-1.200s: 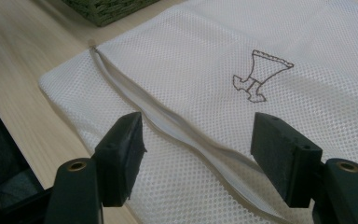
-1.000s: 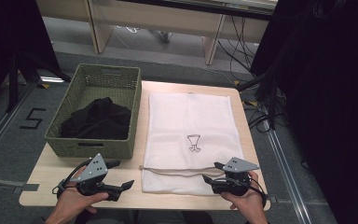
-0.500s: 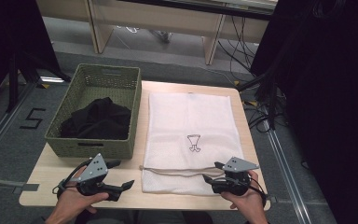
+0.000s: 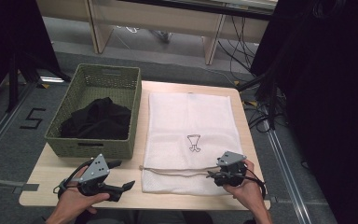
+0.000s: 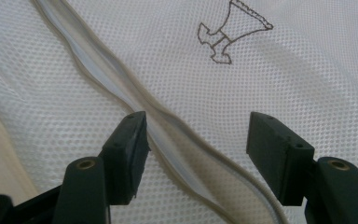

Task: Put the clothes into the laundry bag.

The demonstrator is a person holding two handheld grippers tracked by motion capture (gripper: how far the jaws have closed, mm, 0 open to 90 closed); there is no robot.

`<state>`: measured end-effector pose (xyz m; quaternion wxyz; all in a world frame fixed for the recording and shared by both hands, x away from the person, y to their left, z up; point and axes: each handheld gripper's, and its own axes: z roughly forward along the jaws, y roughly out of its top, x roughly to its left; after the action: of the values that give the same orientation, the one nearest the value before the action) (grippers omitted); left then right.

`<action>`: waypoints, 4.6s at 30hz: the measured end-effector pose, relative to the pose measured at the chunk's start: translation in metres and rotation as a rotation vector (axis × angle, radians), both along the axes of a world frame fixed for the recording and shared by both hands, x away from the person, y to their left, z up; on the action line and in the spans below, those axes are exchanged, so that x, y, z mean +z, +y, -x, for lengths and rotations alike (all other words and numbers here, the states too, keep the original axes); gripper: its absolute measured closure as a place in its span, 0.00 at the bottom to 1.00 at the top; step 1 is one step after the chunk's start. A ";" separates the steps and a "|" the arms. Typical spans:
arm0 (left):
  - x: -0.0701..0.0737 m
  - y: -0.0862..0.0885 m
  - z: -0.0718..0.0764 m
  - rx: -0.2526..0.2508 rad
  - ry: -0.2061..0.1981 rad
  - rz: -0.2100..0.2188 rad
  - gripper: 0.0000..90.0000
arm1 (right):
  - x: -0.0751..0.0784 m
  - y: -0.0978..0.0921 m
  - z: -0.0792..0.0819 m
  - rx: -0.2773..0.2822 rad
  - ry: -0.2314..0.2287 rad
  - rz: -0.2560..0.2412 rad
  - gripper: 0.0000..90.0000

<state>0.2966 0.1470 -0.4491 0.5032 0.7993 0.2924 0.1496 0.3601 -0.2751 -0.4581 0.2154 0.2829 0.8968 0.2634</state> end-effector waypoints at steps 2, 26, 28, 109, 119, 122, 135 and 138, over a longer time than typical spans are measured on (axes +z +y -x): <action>0.000 0.000 0.000 0.000 0.001 0.001 0.20 | -0.001 0.000 -0.003 0.008 0.004 0.004 0.45; 0.000 0.000 0.000 -0.001 0.015 -0.001 0.20 | -0.023 0.014 -0.033 0.081 0.031 0.227 0.51; 0.000 0.000 0.000 -0.002 0.016 0.000 0.20 | -0.019 0.018 -0.033 0.105 0.010 0.207 0.54; 0.049 0.075 -0.184 0.257 0.246 -0.355 0.21 | 0.053 0.042 -0.069 0.131 -0.048 -0.089 0.94; 0.032 0.065 -0.211 0.246 0.329 -0.422 0.22 | 0.052 0.042 -0.069 0.131 -0.044 -0.088 0.94; 0.031 0.062 -0.213 0.231 0.321 -0.456 0.21 | 0.051 0.043 -0.069 0.138 -0.045 -0.082 0.94; 0.007 0.057 -0.233 0.226 0.278 -0.509 0.87 | 0.051 0.043 -0.069 0.139 -0.051 -0.079 0.93; 0.005 0.059 -0.238 0.302 0.278 -0.487 0.86 | 0.051 0.043 -0.069 0.142 -0.057 -0.071 0.93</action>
<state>0.5350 0.2058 -0.4441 0.2242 0.8567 0.4293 0.1773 0.4293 -0.2323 -0.4071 0.2114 0.2182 0.8983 0.3174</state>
